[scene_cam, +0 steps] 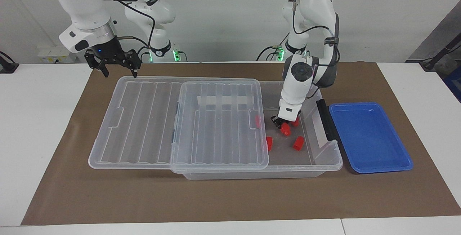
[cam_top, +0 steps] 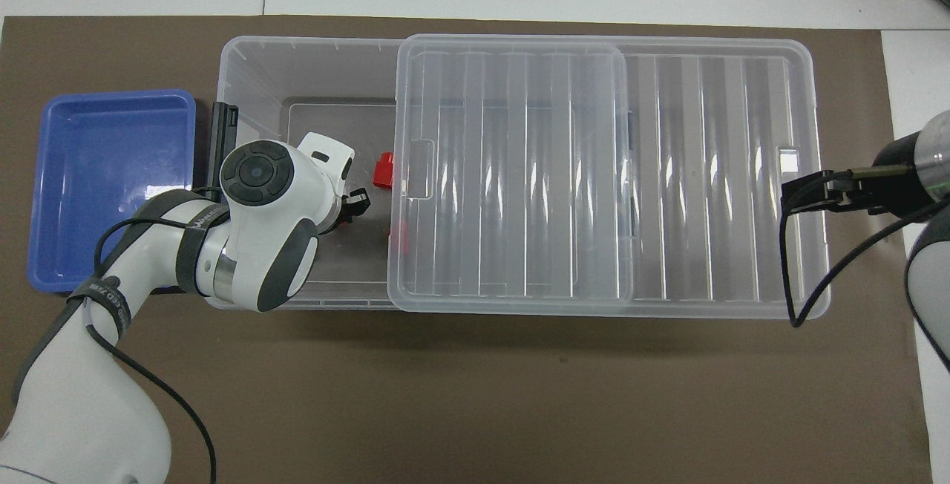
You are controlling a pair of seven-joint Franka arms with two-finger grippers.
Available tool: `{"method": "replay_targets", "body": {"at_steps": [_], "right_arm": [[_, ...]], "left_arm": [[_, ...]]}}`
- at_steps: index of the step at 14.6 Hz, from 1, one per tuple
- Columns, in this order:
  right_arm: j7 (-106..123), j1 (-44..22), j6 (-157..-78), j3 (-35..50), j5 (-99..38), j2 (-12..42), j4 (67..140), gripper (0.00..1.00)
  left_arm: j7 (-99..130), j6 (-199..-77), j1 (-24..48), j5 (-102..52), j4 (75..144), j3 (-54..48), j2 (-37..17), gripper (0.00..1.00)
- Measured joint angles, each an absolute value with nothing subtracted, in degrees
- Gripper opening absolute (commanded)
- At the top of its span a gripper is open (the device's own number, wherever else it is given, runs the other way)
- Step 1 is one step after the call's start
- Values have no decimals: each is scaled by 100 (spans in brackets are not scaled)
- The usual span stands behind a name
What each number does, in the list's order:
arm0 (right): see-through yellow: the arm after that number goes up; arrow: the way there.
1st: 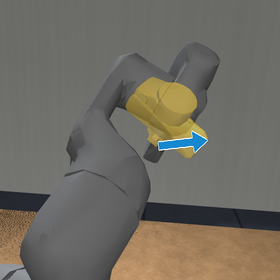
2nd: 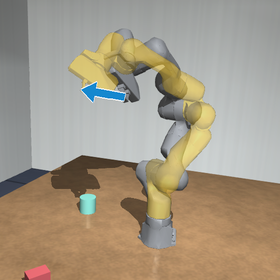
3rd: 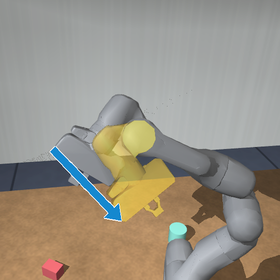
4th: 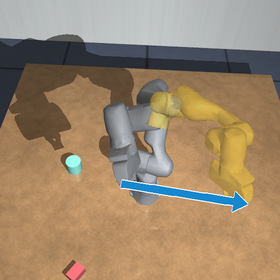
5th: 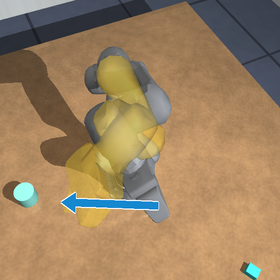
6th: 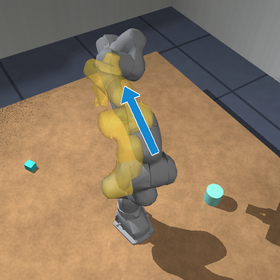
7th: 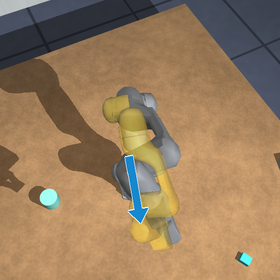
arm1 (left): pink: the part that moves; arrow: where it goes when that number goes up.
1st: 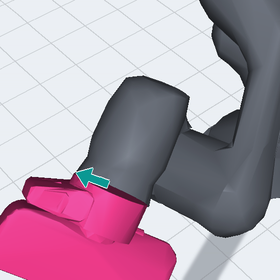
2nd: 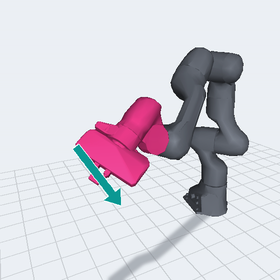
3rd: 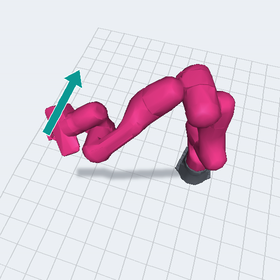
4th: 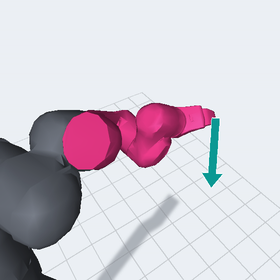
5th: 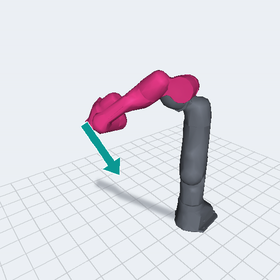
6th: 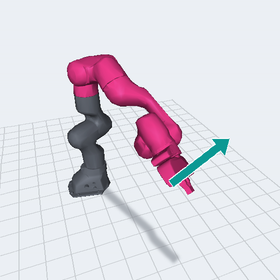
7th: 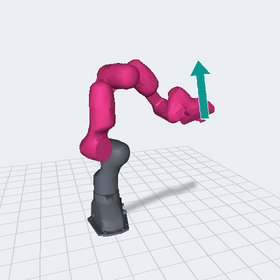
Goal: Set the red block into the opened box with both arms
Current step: 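Carry the red block over the opened box with the left gripper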
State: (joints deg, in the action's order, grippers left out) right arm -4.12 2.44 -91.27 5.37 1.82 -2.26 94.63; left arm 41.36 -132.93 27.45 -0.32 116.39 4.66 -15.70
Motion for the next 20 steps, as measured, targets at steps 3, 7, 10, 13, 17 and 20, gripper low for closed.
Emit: {"method": "replay_targets", "body": {"at_steps": [3,7,10,13,17,20], "right_arm": [[-412,250,-9127,535,182,-226,9463,100],[-412,250,-9127,534,182,-226,9462,100],[-412,254,-9127,533,182,-226,9462,100],[-412,258,-9128,532,182,-226,9462,100],[-412,258,-9128,529,182,-226,9463,100],[-412,286,-9179,516,181,-226,9464,100]], "left_arm": [[4136,-13450,2746,-30,11740,466,-1569,18],[4135,-13458,2747,-26,11754,465,-1575,48],[4135,-13517,2747,-26,11809,465,-1594,48],[4135,-13524,2747,-26,11810,466,-1594,53],[4135,-13526,2747,-25,11811,465,-1595,68],[4135,-13466,2748,-25,11766,465,-1593,68]]}}
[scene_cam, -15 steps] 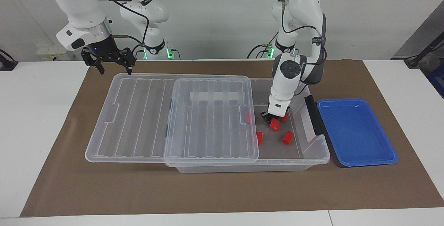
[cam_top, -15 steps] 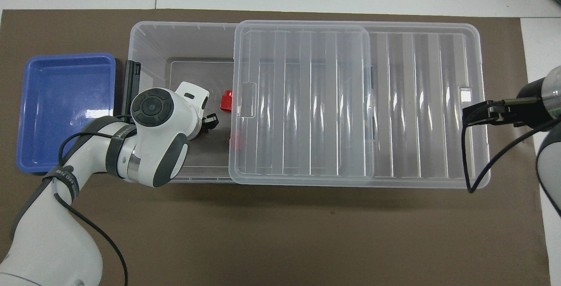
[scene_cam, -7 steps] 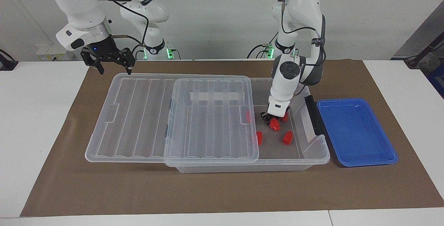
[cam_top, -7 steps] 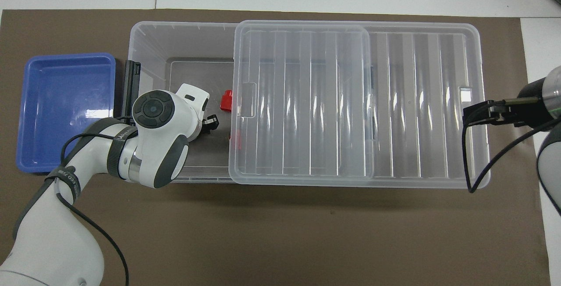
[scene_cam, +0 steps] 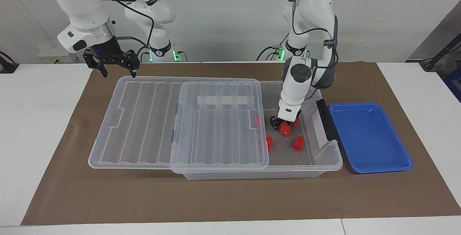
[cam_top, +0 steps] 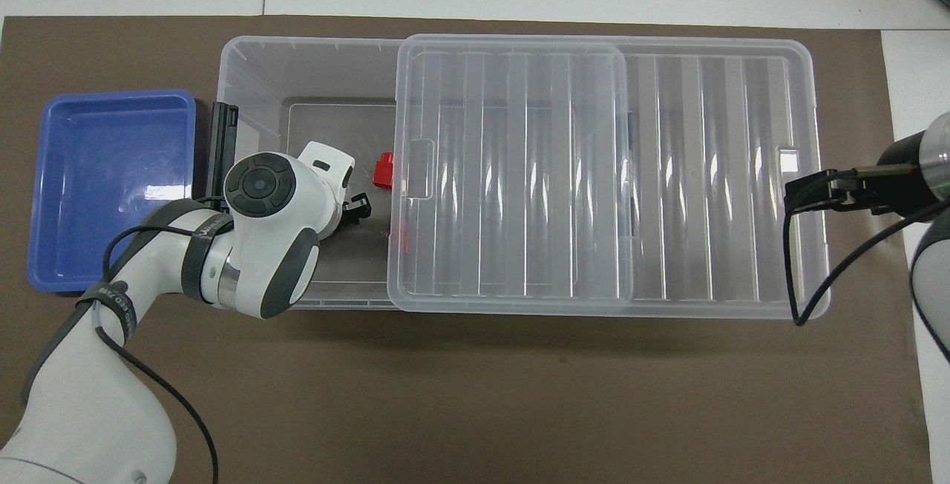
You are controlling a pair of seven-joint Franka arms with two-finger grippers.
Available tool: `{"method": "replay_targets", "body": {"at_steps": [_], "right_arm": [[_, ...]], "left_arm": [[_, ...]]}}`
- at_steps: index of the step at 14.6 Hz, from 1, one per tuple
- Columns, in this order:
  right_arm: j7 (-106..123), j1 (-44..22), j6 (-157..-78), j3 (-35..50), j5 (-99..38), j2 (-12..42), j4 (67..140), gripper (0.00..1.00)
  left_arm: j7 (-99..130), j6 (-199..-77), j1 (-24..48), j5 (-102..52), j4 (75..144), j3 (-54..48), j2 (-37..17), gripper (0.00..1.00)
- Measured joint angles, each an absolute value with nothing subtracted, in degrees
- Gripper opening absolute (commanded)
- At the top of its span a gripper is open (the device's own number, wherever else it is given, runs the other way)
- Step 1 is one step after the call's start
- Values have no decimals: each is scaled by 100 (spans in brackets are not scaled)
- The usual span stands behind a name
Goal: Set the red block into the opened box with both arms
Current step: 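Carry the red block over the opened box with the left gripper, then lower the red block into the box and open the left gripper, then withdraw the left gripper back beside the blue tray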
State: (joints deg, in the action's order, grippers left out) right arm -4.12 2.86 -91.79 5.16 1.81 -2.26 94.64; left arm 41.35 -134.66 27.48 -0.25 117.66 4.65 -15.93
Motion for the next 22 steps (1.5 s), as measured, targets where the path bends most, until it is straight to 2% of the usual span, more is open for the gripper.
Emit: {"method": "replay_targets", "body": {"at_steps": [3,7,8,9,10,11,12,13,14,19,22], "right_arm": [[-412,428,-9354,507,182,-214,9496,96],[-378,671,-9857,496,182,-138,9738,96],[-345,736,-9952,495,182,-117,9786,96],[-271,795,-10034,495,182,-94,9814,93],[-162,860,-10128,493,181,-64,9840,87],[-41,934,-10253,490,182,-18,9865,77],[85,1021,-10410,486,182,54,9891,38],[176,1110,-10595,483,182,145,9909,5],[223,1182,-10789,481,182,236,9920,0],[253,1453,-11627,470,182,739,9944,0],[308,1583,-11999,467,182,1034,9949,0]], "left_arm": [[4135,-12933,2748,-25,11398,467,-1576,68],[4135,-11716,2744,-25,10621,546,-1414,70],[4133,-11352,2732,-23,10411,581,-1336,78],[4131,-11021,2695,-19,10204,612,-1244,93],[4079,-10704,2609,2,9999,621,-1133,100],[3894,-10378,2486,47,9798,629,-1012,100],[3574,-10060,2347,116,9611,639,-892,100],[3197,-9796,2198,200,9448,654,-793,100],[2797,-9616,2034,258,9319,664,-711,100],[317,-9087,949,307,9179,714,-101,100],[0,-9073,750,307,9229,715,-32,100]]}}
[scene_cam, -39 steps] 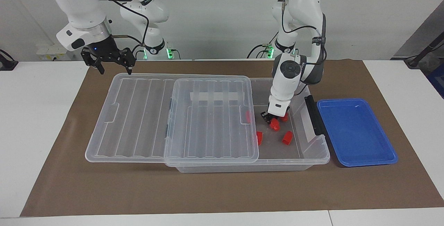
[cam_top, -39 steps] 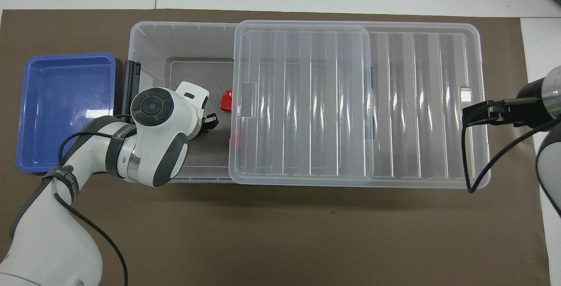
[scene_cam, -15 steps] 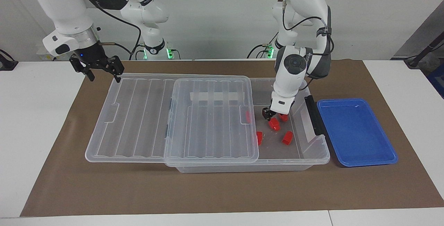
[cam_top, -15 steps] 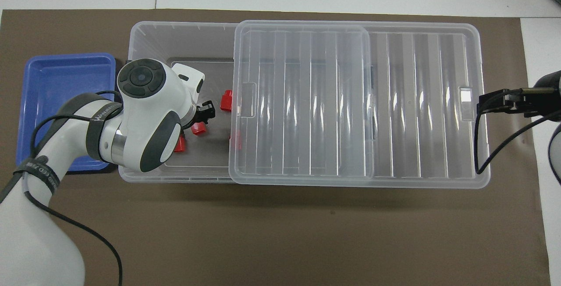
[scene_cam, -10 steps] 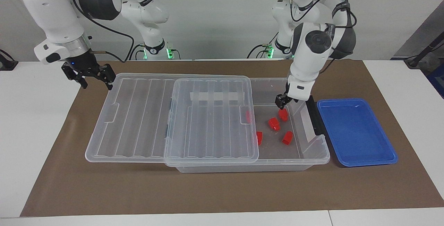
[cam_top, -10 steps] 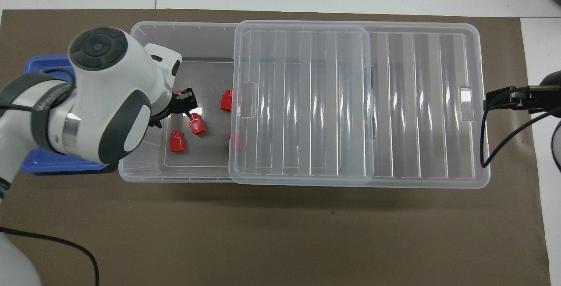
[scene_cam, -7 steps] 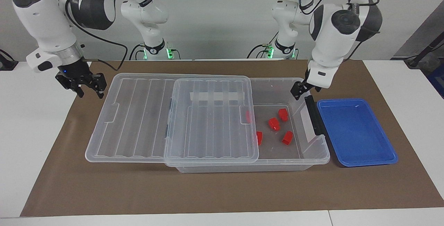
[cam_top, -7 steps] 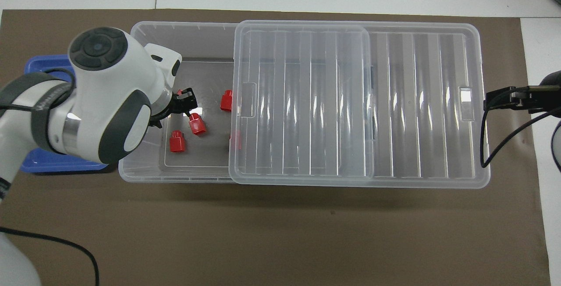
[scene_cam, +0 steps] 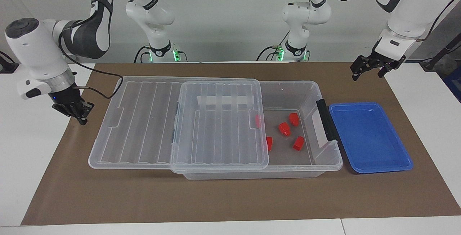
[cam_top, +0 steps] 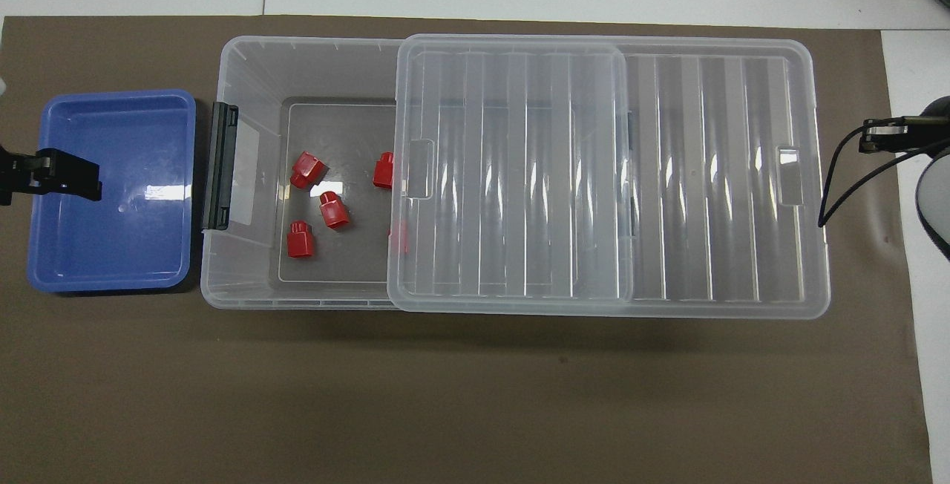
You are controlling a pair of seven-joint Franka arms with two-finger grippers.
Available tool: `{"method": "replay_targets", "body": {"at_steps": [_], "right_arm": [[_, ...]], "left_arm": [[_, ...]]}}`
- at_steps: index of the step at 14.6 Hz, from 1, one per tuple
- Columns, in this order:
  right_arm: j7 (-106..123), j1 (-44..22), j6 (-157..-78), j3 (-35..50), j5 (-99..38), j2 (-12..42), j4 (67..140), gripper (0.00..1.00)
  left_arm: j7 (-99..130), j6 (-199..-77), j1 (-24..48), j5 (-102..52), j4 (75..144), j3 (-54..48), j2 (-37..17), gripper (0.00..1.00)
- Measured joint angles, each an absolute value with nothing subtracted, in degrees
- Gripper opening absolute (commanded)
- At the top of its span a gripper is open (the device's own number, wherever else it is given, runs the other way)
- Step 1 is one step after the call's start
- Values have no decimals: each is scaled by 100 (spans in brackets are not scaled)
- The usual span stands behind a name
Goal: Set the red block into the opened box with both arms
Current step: 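Withdraw the left gripper back beside the blue tray, then slide the clear lid back over the box with the right gripper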
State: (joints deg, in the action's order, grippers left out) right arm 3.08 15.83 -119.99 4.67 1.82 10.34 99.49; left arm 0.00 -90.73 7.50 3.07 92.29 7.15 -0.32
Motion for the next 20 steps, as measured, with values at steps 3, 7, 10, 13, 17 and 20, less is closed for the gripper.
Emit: {"method": "replay_targets", "body": {"at_steps": [3,7,10,13,17,20], "right_arm": [[360,1598,-12183,472,182,1216,9949,0],[360,1504,-12199,520,182,1232,9954,0],[360,1331,-12187,545,182,1232,9996,0],[360,1150,-12140,556,182,1232,10014,0],[357,824,-12072,613,180,1232,10020,0],[197,422,-12035,625,178,1232,10021,0]], "left_arm": [[-2,-9073,753,307,9270,661,-35,100],[-53,-9066,734,308,9249,655,-23,100],[-390,-8931,481,309,9218,571,33,100],[-585,-8804,362,308,9173,477,61,100],[-782,-8802,354,308,9167,461,64,100],[-795,-8802,354,308,9167,450,64,100]]}}
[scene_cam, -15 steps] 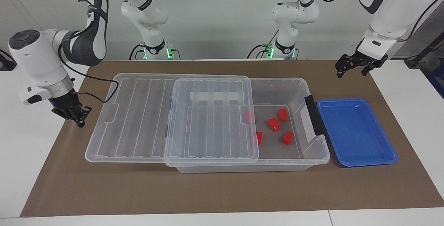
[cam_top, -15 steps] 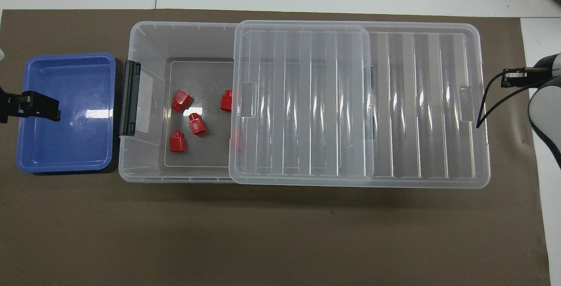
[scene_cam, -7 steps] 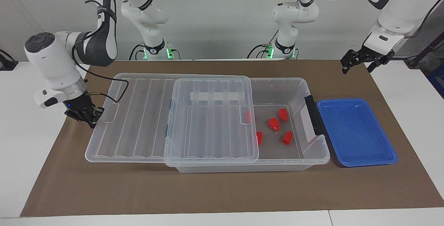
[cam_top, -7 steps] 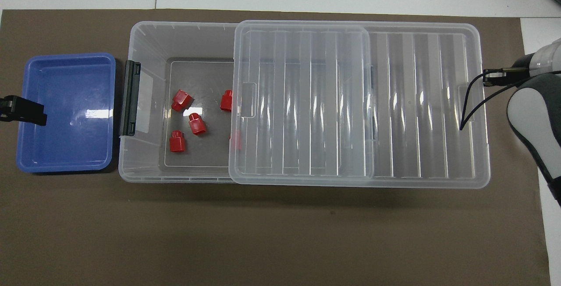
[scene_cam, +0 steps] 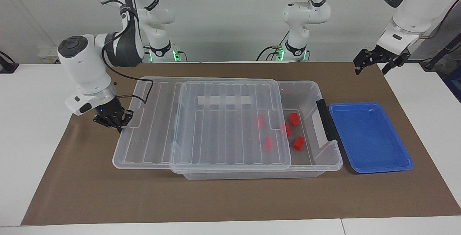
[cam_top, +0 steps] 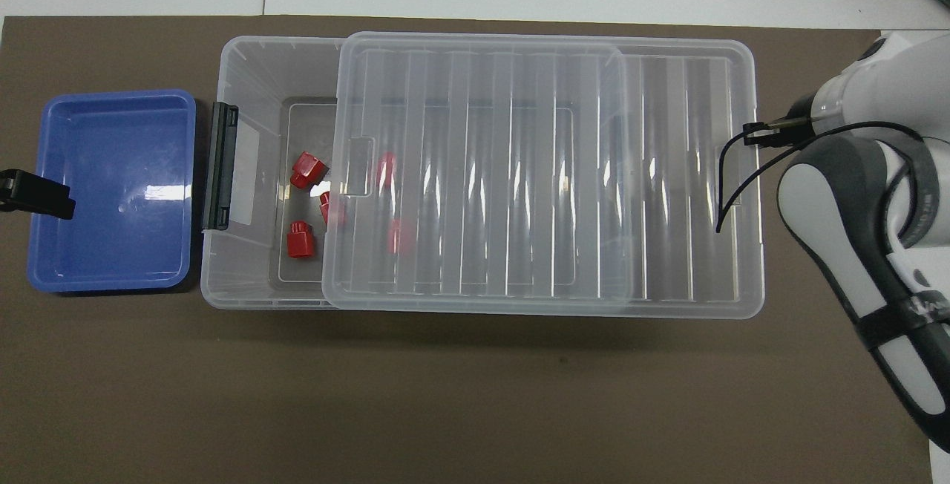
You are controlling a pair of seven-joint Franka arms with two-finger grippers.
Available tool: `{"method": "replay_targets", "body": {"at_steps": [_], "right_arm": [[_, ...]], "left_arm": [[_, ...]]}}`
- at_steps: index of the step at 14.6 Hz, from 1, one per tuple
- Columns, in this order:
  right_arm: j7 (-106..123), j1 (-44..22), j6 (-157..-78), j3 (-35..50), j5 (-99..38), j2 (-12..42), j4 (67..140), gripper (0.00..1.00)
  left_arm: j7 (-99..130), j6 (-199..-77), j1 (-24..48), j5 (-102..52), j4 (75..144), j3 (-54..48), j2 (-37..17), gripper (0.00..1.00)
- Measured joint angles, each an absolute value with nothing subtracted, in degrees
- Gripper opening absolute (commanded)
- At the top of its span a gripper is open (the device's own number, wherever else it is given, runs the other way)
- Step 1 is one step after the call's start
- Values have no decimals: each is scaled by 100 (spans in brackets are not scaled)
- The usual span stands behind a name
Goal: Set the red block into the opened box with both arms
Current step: 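Slide the clear lid back over the box with the right gripper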
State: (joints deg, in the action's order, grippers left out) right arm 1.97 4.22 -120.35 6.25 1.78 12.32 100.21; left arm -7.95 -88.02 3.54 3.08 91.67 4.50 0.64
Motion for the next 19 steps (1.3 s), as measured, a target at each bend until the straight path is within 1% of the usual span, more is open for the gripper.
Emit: {"method": "replay_targets", "body": {"at_steps": [4,7,19], "right_arm": [[58,-128,-11986,639,176,1231,10021,0],[55,-356,-11973,640,142,1228,10021,0],[55,-567,-11890,698,72,1199,10021,0]], "left_arm": [[-795,-8802,354,308,9169,445,64,100],[-794,-8801,341,308,9172,456,64,100],[-794,-8801,316,308,9173,478,64,100]]}}
